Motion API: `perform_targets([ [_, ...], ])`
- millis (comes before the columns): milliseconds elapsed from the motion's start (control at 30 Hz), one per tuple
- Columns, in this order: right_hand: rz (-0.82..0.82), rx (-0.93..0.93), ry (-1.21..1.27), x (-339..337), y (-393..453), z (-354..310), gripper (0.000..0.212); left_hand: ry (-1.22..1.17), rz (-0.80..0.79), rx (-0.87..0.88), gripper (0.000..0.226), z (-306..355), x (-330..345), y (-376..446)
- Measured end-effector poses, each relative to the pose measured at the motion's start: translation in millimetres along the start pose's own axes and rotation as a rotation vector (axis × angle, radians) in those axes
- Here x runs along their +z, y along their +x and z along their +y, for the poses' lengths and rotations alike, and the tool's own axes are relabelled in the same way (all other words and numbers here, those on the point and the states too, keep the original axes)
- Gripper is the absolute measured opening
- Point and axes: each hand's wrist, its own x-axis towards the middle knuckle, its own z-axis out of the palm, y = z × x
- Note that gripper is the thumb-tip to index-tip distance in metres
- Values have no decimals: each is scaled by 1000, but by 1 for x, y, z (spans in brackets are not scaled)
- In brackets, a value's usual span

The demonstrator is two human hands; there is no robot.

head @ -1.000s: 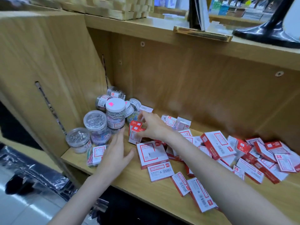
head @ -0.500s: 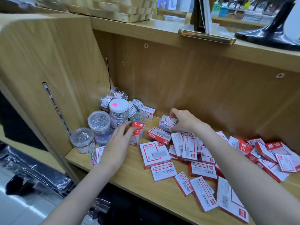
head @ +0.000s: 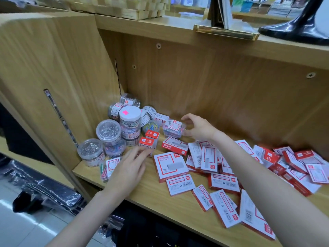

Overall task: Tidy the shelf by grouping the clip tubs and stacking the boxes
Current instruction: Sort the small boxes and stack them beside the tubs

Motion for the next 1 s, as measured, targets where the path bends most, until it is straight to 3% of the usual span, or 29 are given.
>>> perform_targets([
  [67, 22, 1, -8, -11, -14, 3, 49, -53, -24, -3, 33, 4, -2, 1],
  [167, -109, -26, -134, -14, -35, 8, 44, -89, -109, 15, 39, 13, 2, 6],
  [300, -210, -59, -247, 9, -37, 3, 46, -12, -265, 29, 70, 12, 11, 10],
  [467, -210, -82, -350, 14, -32, 7, 40, -83, -278, -46, 76, 18, 5, 12],
  [633, -60, -143, -376, 6, -34, 24, 45, -178, -255, -194, 73, 32, 5, 12],
  [1000, 203, -283, -93, -26, -53, 38, 44, -186, -110, -85, 52, 44, 11, 28],
])
